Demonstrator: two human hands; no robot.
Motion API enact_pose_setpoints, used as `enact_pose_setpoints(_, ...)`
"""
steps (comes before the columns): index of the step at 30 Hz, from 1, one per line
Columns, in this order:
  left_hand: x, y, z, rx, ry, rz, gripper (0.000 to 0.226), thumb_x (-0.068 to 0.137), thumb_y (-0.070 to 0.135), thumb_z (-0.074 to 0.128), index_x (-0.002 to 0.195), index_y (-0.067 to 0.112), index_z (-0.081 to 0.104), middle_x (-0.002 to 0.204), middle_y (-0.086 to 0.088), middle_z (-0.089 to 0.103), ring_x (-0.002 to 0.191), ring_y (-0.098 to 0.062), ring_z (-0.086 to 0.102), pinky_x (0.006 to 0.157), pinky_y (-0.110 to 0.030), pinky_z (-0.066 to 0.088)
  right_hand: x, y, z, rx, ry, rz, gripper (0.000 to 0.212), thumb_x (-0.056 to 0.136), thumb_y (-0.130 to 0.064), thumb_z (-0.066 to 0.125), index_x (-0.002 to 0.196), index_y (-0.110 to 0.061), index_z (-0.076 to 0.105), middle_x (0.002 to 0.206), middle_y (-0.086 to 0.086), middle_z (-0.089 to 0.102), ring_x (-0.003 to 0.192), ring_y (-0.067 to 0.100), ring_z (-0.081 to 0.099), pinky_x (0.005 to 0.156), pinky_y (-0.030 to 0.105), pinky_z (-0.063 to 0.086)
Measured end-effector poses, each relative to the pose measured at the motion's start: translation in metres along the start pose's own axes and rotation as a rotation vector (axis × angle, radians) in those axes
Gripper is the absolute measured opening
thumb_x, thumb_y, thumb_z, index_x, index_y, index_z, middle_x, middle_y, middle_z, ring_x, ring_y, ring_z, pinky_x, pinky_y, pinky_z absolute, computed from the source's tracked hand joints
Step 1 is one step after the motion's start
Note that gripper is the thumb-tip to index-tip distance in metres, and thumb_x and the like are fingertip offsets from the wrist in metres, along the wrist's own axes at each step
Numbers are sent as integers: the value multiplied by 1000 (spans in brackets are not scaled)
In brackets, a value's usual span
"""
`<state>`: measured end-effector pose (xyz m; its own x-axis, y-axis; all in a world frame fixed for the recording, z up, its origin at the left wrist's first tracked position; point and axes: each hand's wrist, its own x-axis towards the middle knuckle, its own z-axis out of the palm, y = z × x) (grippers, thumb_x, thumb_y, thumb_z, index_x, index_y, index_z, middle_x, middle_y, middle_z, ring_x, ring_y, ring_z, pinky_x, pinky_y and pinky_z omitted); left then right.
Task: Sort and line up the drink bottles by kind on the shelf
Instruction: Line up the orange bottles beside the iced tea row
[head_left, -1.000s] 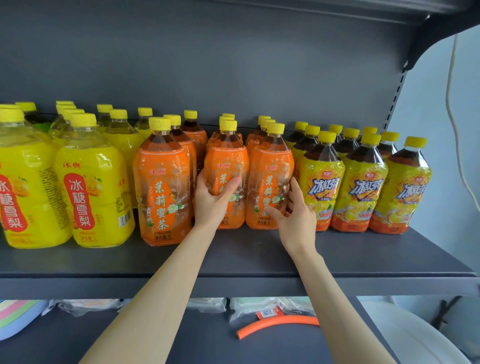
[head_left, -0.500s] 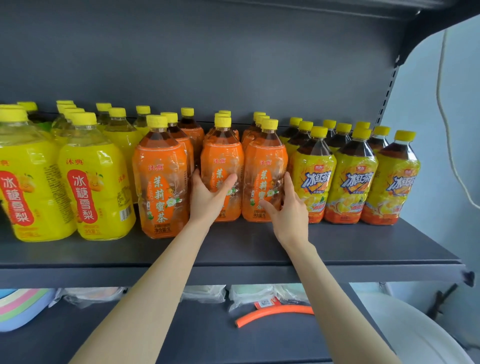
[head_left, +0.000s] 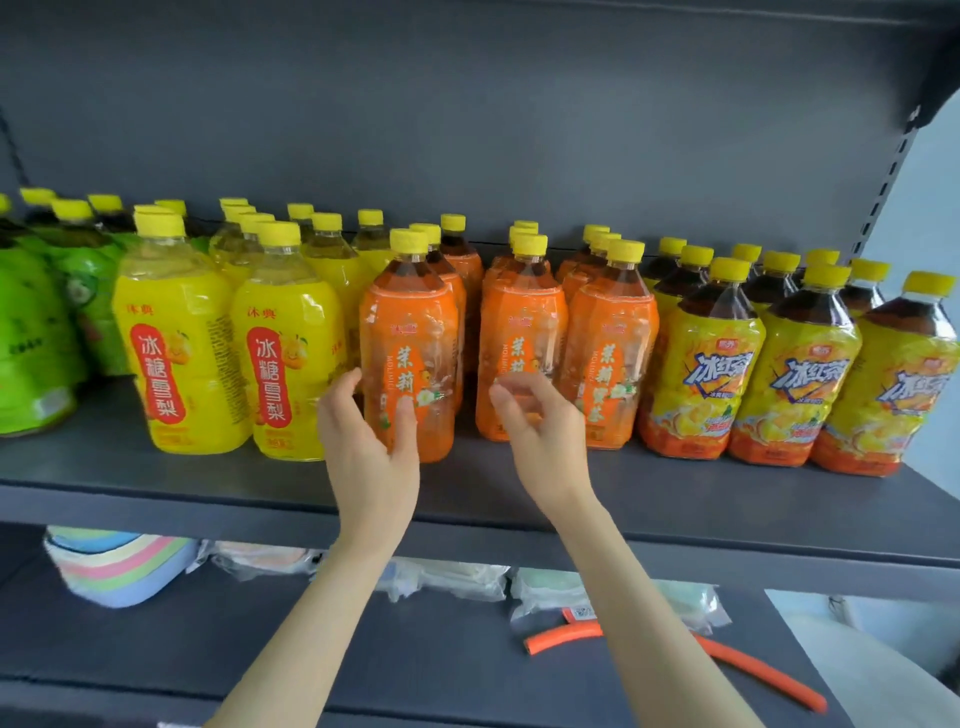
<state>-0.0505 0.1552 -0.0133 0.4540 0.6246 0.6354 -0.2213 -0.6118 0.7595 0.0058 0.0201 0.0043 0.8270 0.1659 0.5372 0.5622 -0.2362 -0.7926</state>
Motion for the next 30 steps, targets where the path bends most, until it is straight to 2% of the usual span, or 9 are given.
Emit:
enact_pose_setpoints(5, 17, -19, 1, -102, -204, -63, 66, 91, 48, 46, 144, 13, 29, 144, -5, 42, 130, -17, 42, 105, -35, 41, 9, -6, 45, 137, -105, 130, 51, 93, -39, 57, 138, -19, 45, 125, -4, 59, 108, 6, 58, 80, 10, 50)
enact_pose_setpoints(8, 27, -32, -2, -131, -274, -40, 62, 89, 52, 46, 140, 18, 36, 138, 1, 49, 124, -14, 48, 102, -38, 45, 8, -5, 62, 142, -71, 164, 61, 88, -50, 56, 140, -21, 44, 123, -5, 60, 104, 6, 60, 79, 14, 52)
enact_pose_setpoints(11, 30, -39, -11, -207, -357, -22, 57, 85, 53, 50, 133, 23, 42, 129, 6, 55, 116, -11, 55, 94, -34, 51, 4, -6, 65, 120, 9, 173, 77, 75, -74, 57, 134, -25, 51, 119, -11, 62, 105, 8, 61, 87, 25, 53)
enact_pose_setpoints(14, 27, -35, -19, -277, -471, -7, 52, 82, 55, 49, 128, 29, 44, 124, 11, 56, 112, -7, 56, 91, -23, 51, -3, -8, 61, 113, 86, 158, 59, 68, -76, 59, 112, -36, 58, 114, -11, 61, 107, 7, 60, 91, 30, 51)
enact_pose_setpoints(16, 29, -33, -22, -326, -578, -17, 43, 83, 54, 43, 123, 36, 43, 119, 19, 55, 109, 1, 54, 89, -12, 47, -10, -11, 55, 196, 125, 165, 49, 72, -68, 66, 109, -38, 55, 112, -10, 64, 103, 6, 63, 87, 26, 53)
enact_pose_setpoints(18, 36, -33, -21, -374, -648, -20, 38, 87, 52, 38, 119, 34, 49, 118, 17, 57, 110, 2, 54, 92, -15, 48, -14, -12, 46, 242, 140, 183, 50, 74, -62, 68, 111, -31, 56, 108, -7, 69, 100, 8, 67, 82, 27, 56)
enact_pose_setpoints(21, 51, -36, -8, -354, -550, -27, 40, 94, 45, 41, 127, 24, 49, 129, 4, 53, 118, -6, 49, 102, -27, 42, -15, -11, 33, 188, 178, 177, 46, 76, -57, 63, 109, -25, 59, 104, -6, 71, 96, 10, 68, 80, 28, 58)
enact_pose_setpoints(26, 76, -36, 30, -262, -424, -179, 74, 91, 48, 50, 149, 16, 17, 154, -5, 24, 141, -21, 25, 112, -32, 23, -13, -4, 20, 192, 206, 187, 55, 76, -55, 61, 120, -22, 57, 112, -5, 70, 101, 11, 68, 87, 35, 55)
enact_pose_setpoints(30, 91, -38, 54, -190, -423, -271, 89, 85, 51, 59, 150, 12, 11, 154, -12, 20, 141, -28, 22, 112, -41, 24, -12, -1, 11, 175, 213, 165, 49, 81, -54, 65, 116, -20, 58, 108, -5, 71, 98, 9, 68, 85, 32, 56)
